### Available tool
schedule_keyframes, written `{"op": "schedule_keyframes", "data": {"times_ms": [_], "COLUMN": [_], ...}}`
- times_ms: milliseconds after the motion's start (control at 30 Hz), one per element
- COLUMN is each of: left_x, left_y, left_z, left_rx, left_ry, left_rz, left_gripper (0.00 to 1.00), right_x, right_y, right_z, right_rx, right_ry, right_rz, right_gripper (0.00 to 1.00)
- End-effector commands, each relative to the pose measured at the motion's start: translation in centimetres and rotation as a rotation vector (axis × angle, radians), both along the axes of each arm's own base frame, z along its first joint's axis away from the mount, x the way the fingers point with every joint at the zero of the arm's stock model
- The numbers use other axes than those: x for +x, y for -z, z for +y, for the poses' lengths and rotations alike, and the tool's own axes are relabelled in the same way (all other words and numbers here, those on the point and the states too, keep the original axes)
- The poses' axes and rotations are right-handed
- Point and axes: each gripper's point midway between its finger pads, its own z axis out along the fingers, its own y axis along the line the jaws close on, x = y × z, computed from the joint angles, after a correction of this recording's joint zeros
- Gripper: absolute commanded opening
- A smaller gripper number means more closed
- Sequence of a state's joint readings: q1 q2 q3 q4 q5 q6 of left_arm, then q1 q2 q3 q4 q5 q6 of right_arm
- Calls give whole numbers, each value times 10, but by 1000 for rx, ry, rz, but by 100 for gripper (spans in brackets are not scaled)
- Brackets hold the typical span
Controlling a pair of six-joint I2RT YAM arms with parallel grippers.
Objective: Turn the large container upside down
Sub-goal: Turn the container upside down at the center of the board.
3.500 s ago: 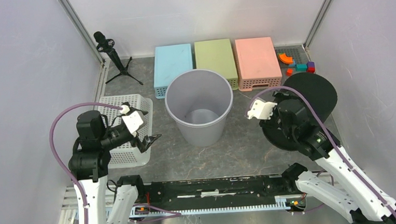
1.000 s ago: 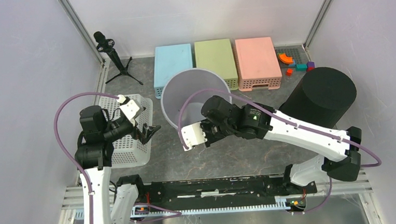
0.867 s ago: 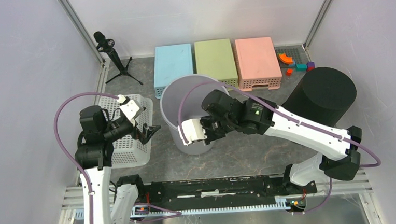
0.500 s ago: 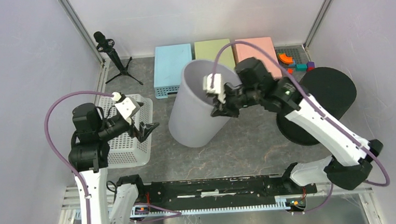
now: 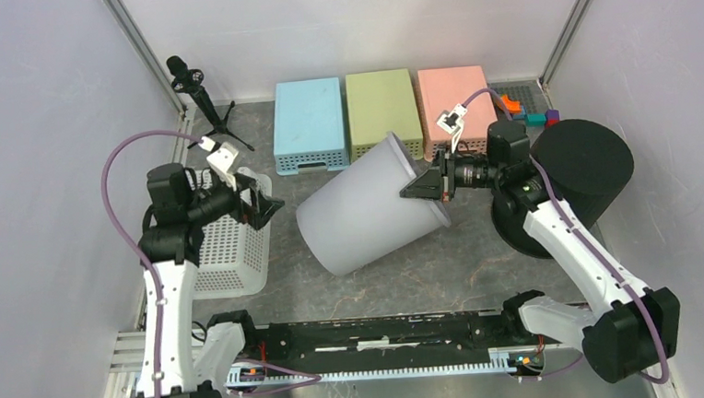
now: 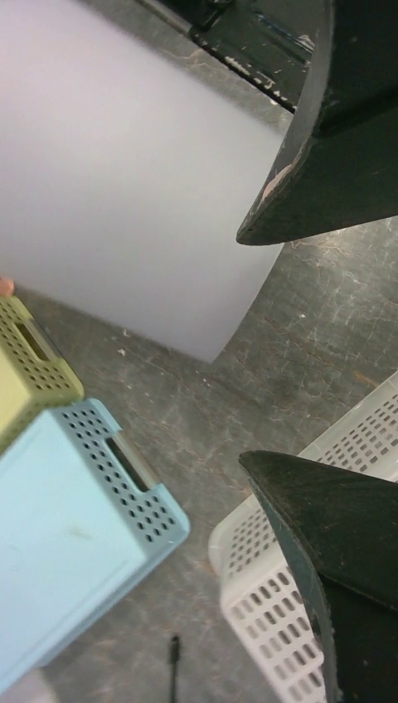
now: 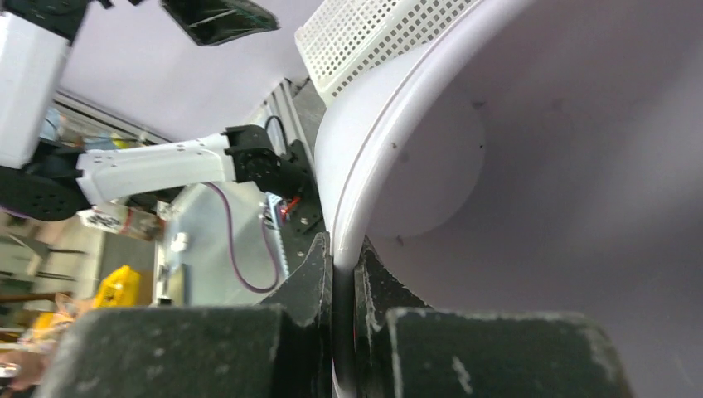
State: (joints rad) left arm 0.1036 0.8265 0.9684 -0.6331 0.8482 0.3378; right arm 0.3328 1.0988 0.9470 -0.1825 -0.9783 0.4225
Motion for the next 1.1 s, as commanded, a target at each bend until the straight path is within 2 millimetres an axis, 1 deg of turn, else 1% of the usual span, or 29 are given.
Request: {"op": "schedule_keyframes", "data": {"times_ms": [0, 67, 100, 133, 200, 333, 367, 467, 500, 533, 633, 733, 867, 967, 1067], "left_x": [32, 37, 39, 40, 44, 46, 46, 46, 47, 44, 43, 42, 43, 45, 50], "left_y": [3, 10, 14, 17, 24, 39, 44, 53, 54, 56, 59, 61, 63, 62, 54], "left_z": [12, 11, 10, 10, 9, 1, -1, -10, -10, -20, -29, -36, -47, -57, -69], "left_rx": [-77, -96, -103, -107, -116, -120, -115, -90, -84, -74, -55, -44, -31, -28, -70], "left_ry": [-146, -154, -152, -153, -154, -133, -126, -103, -107, -75, -53, -29, 8, 47, 91], "left_rz": [63, 98, 114, 125, 150, 196, 209, 227, 229, 233, 237, 242, 251, 253, 258], "left_gripper": [99, 98, 99, 98, 98, 100, 100, 100, 100, 100, 100, 100, 100, 100, 100], "right_x": [0, 8, 12, 15, 19, 30, 31, 34, 36, 38, 45, 54, 64, 67, 66], "right_y": [-42, -36, -32, -29, -23, -10, -3, 5, 8, 9, 8, 5, 5, 7, 4], "right_z": [-3, -11, -15, -19, -23, -33, -35, -39, -41, -43, -50, -61, -79, -90, -95], "right_rx": [156, 150, 144, 137, 127, 81, 64, 45, 31, 15, -44, -113, -218, -274, -308], "right_ry": [-12, 55, 88, 117, 151, 222, 234, 255, 265, 275, 313, 370, 460, 502, 518], "right_rz": [-18, -3, 1, 4, 6, -8, 10, 9, -1, -17, -85, -157, -224, -246, -260], "right_gripper": [0, 1, 3, 7, 17, 34, 37, 44, 46, 46, 50, 52, 55, 58, 59]}}
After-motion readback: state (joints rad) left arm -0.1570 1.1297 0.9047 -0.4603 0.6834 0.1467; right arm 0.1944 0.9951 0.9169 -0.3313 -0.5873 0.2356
